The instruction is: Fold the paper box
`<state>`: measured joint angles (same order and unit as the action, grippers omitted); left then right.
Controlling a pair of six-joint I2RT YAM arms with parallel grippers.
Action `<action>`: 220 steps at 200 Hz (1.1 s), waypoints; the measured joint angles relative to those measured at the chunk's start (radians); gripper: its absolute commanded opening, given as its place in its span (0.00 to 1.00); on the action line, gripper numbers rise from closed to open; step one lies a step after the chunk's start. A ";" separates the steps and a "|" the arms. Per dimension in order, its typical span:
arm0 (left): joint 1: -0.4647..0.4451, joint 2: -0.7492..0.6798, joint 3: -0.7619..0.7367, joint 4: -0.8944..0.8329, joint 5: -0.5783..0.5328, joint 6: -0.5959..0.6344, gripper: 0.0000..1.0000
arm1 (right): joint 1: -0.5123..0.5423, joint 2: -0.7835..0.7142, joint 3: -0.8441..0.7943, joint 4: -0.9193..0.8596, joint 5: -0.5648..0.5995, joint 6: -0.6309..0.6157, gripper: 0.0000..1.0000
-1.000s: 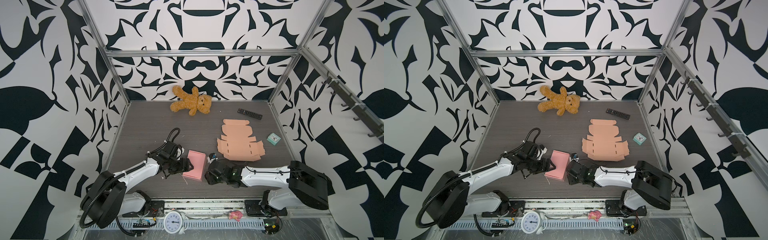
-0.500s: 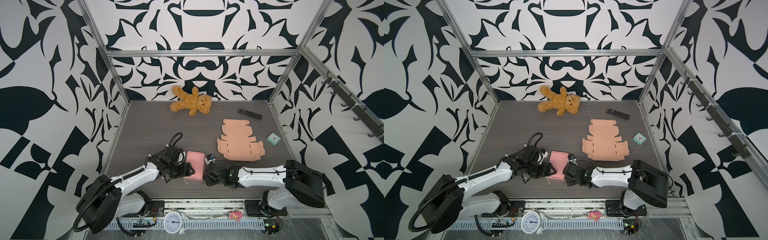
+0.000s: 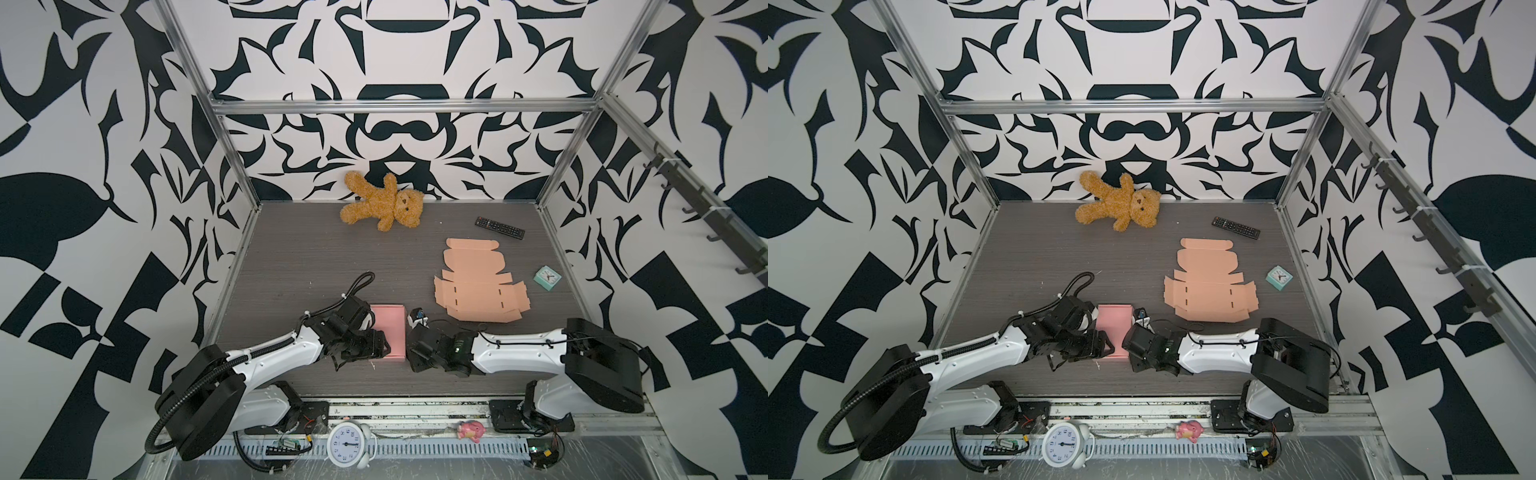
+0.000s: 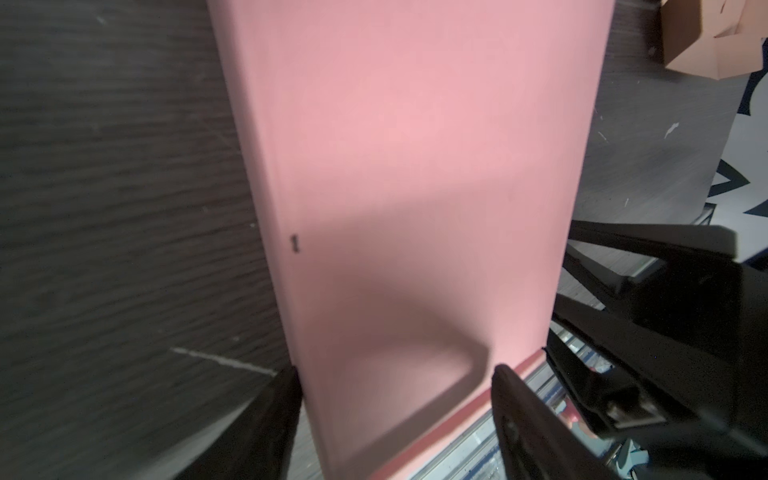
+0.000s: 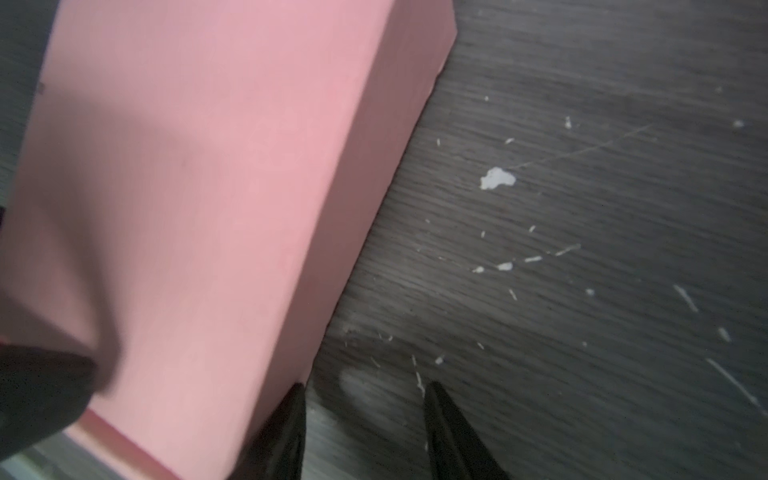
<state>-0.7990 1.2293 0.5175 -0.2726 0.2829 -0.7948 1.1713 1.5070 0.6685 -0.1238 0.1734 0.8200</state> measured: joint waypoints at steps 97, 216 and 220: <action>-0.007 -0.051 0.000 -0.042 -0.013 -0.022 0.80 | 0.013 -0.026 -0.048 0.068 0.015 0.002 0.49; 0.212 -0.201 0.019 -0.151 0.045 0.101 0.92 | -0.089 -0.196 -0.076 -0.022 0.067 -0.045 0.33; 0.220 -0.188 0.029 -0.155 0.052 0.109 0.92 | -0.101 -0.195 -0.076 -0.025 0.067 -0.049 0.32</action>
<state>-0.5785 1.0416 0.5461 -0.4274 0.3347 -0.6857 1.0706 1.3117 0.5926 -0.1486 0.2401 0.7708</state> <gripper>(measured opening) 0.924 0.346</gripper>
